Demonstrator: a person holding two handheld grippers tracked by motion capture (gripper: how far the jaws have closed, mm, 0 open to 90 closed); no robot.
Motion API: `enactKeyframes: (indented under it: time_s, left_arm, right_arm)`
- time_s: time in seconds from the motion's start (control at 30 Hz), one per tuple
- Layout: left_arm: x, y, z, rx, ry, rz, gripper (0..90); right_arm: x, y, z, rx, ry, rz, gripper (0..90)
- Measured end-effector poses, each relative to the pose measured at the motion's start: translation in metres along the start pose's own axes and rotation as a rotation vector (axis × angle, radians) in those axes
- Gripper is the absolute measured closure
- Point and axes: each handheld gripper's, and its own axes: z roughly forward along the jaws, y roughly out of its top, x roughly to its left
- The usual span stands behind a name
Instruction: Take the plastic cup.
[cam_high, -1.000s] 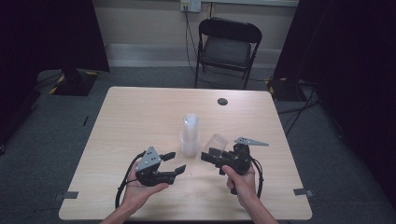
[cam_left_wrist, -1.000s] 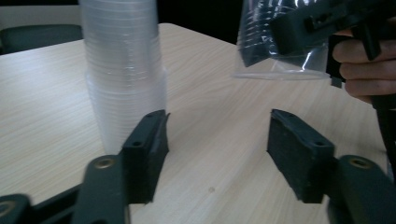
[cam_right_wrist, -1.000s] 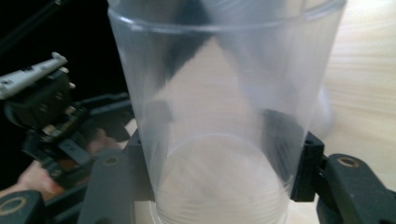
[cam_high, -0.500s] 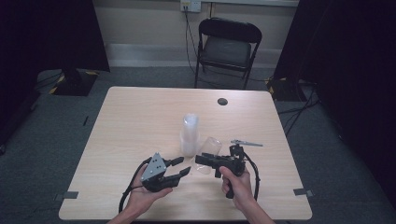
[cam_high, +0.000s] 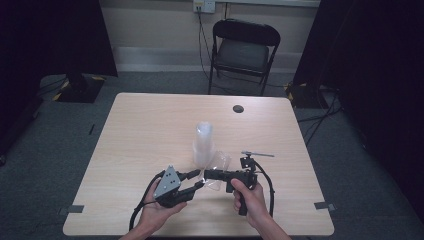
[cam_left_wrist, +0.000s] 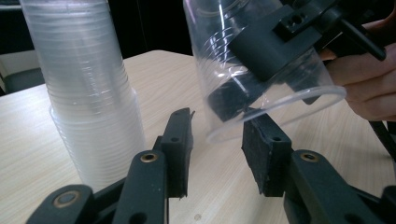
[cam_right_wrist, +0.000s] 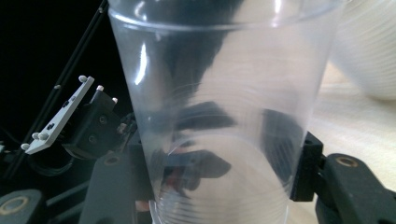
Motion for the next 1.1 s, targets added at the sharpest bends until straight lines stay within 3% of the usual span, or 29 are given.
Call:
enactKeyframes:
  time_s: [0.17, 0.23, 0.37, 0.53, 0.6, 0.8, 0.93, 1.1]
  left_arm:
    - [-0.006, -0.001, 0.002, -0.029, 0.035, 0.034, 61.6]
    - [-0.007, -0.001, 0.003, -0.030, 0.035, 0.044, 61.3]
    - [-0.012, -0.003, 0.006, -0.043, 0.059, 0.077, 60.2]
    - [-0.014, -0.005, 0.007, -0.054, 0.084, 0.094, 60.8]
    - [-0.013, -0.005, 0.008, -0.052, 0.076, 0.088, 61.2]
    - [-0.013, -0.005, 0.008, -0.059, 0.090, 0.097, 61.6]
    - [-0.017, -0.007, 0.010, -0.078, 0.125, 0.145, 61.2]
    - [-0.016, -0.007, 0.009, -0.086, 0.133, 0.138, 71.6]
  right_arm:
    - [0.001, -0.002, 0.004, 0.014, 0.010, 0.016, 42.7]
    - [0.002, -0.004, 0.005, 0.018, -0.020, 0.025, 42.7]
    - [0.003, -0.005, 0.008, 0.031, -0.017, 0.052, 42.9]
    - [0.005, -0.008, 0.012, 0.047, -0.001, 0.070, 42.9]
    - [0.006, -0.010, 0.014, 0.057, -0.012, 0.055, 42.9]
    - [0.006, -0.011, 0.017, 0.066, -0.002, 0.082, 43.0]
    - [0.005, -0.013, 0.018, 0.069, 0.001, 0.087, 43.0]
    - [0.003, -0.013, 0.018, 0.070, 0.019, 0.090, 40.7]
